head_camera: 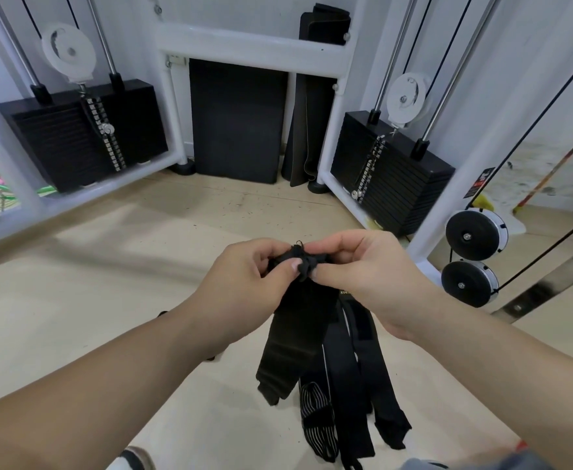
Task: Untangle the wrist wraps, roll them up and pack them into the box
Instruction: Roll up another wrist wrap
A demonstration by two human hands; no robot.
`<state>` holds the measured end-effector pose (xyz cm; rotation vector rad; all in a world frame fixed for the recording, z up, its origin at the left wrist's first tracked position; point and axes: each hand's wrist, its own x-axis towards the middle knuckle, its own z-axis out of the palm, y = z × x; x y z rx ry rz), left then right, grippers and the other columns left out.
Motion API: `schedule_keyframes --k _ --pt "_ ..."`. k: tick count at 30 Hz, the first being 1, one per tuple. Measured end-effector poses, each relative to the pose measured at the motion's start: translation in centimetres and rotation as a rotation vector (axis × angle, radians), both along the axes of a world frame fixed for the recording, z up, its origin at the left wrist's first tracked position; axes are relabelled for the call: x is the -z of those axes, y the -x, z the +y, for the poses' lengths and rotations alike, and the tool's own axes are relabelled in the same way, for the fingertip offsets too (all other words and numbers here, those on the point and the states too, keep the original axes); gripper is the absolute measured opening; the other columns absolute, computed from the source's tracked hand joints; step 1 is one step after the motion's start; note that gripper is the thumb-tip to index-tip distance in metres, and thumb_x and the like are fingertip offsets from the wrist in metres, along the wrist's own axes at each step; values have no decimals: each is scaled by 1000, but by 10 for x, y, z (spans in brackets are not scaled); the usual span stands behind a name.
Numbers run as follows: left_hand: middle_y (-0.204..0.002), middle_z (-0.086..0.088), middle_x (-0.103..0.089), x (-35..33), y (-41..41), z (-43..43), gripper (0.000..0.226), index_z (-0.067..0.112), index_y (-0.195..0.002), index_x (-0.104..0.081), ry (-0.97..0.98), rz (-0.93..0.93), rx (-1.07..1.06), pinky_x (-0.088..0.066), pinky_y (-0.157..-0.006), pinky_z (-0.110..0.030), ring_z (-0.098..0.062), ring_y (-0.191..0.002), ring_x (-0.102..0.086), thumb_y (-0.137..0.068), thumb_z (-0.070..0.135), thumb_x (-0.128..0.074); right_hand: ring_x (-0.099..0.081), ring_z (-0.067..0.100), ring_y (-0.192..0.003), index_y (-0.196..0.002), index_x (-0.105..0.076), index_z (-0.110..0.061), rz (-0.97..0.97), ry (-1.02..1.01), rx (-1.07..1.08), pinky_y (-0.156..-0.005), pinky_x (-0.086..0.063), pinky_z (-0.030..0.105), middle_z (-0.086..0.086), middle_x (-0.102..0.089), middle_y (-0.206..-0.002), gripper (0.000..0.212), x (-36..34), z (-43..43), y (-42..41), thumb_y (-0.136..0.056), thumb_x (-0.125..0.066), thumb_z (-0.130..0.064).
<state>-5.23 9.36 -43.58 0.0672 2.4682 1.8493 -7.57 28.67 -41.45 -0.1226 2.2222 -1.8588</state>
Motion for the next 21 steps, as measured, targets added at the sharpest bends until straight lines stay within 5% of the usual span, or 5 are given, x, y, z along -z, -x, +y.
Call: schedule_keyframes --k 3,8,12,17,21 --pt "-82 -4 -78 2 3 -4 10 24 -103 -74 28 31 -22 -54 -67 -34 -21 -70 -67 -104 21 -65 -79 26 -102 -118 -76 -5 -15 19 -79 -89 -64 29 13 -82 -106 35 -3 0 -2 -89 -72 14" --pt "-69 1 -68 -1 5 -5 10 27 -100 -70 -2 56 23 -39 -52 -17 -8 -56 -50 -104 19 -64 -77 32 -110 -128 -70 -14 -94 29 -97 -104 -58 53 13 -81 -112 36 -6 -1 -1 -94 -76 -3" --pt "-65 8 -66 -2 7 -5 13 30 -98 -69 22 112 36 -41 -53 -19 -6 -55 -50 -104 19 -65 -72 50 -102 -114 -76 -23 -1 -88 -123 -99 -57 65 26 -77 -105 18 -4 -4 1 -99 -72 -14" --pt "-66 2 -69 0 7 -2 18 28 -93 -71 12 190 31 -43 -53 -22 -12 -55 -52 -102 13 -66 -50 3 -52 -107 -70 -17 118 -173 -121 -53 -42 19 -10 -56 -59 9 -1 -8 -2 -102 -63 -13" --pt "-67 -3 -71 0 8 2 19 29 -91 -72 -34 209 -6 -43 -53 -32 -21 -54 -54 -101 13 -69 -45 1 -42 -115 -61 -28 142 -97 -35 -42 -37 15 -12 -51 -49 23 -1 -10 -4 -100 -63 -11"
